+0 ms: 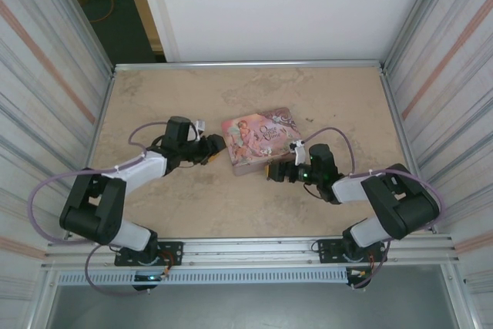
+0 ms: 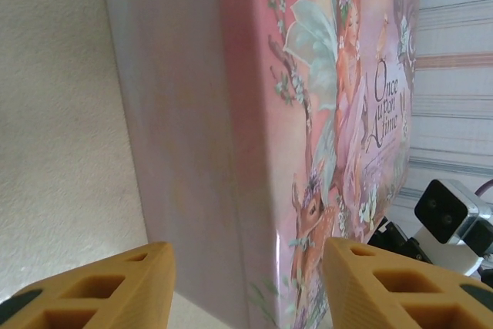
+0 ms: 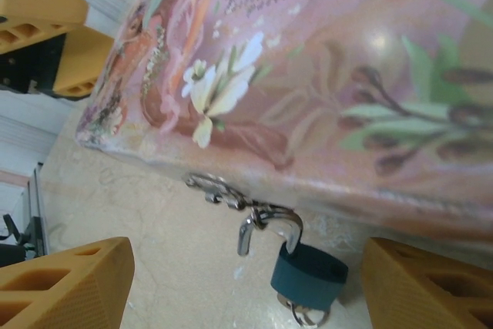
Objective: Unlock the padlock with the key
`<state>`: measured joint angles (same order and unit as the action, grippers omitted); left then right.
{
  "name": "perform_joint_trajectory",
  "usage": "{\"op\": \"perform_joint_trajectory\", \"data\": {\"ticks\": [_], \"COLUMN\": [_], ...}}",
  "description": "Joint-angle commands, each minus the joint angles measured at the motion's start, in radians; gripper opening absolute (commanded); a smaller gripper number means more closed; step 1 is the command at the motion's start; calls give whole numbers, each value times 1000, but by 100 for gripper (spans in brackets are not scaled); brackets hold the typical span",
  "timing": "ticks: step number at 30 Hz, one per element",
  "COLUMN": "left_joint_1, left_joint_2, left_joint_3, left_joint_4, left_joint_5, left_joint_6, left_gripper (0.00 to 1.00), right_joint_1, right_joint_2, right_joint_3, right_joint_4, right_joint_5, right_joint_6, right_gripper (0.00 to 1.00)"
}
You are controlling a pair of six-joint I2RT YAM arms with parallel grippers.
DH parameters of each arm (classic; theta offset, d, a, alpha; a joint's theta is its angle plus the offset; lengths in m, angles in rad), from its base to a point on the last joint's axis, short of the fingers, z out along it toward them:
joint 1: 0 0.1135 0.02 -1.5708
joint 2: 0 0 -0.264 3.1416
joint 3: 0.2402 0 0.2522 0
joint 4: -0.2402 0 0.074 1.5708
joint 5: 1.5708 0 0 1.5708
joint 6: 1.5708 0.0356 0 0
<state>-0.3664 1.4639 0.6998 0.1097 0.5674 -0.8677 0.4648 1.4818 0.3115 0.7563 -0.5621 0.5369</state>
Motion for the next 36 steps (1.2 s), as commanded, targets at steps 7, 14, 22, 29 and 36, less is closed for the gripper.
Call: {"op": "perform_joint_trajectory", "data": {"ticks": [7, 14, 22, 29, 36], "left_joint_1": [-33, -60, -63, -63, -63], "left_joint_2": [82, 154, 162, 167, 166], "left_joint_3": [67, 76, 31, 26, 30], "left_joint_4": [49, 70, 79, 78, 72], "left_joint_5": [77, 85, 36, 27, 22], "left_joint_6": [23, 1, -22, -25, -25], "left_gripper": [52, 46, 40, 38, 37], "right_joint_1": [-4, -4, -4, -5, -5], "right_joint_2": [68, 112, 146, 134, 113], "right_joint_3": [43, 62, 65, 55, 43], "right_joint_4": [81, 119, 155, 158, 132], "right_joint_5": [-52, -90, -102, -120, -115], "right_joint_6": [-21, 1, 15, 12, -1], "right_gripper": [72, 66, 60, 54, 47]}}
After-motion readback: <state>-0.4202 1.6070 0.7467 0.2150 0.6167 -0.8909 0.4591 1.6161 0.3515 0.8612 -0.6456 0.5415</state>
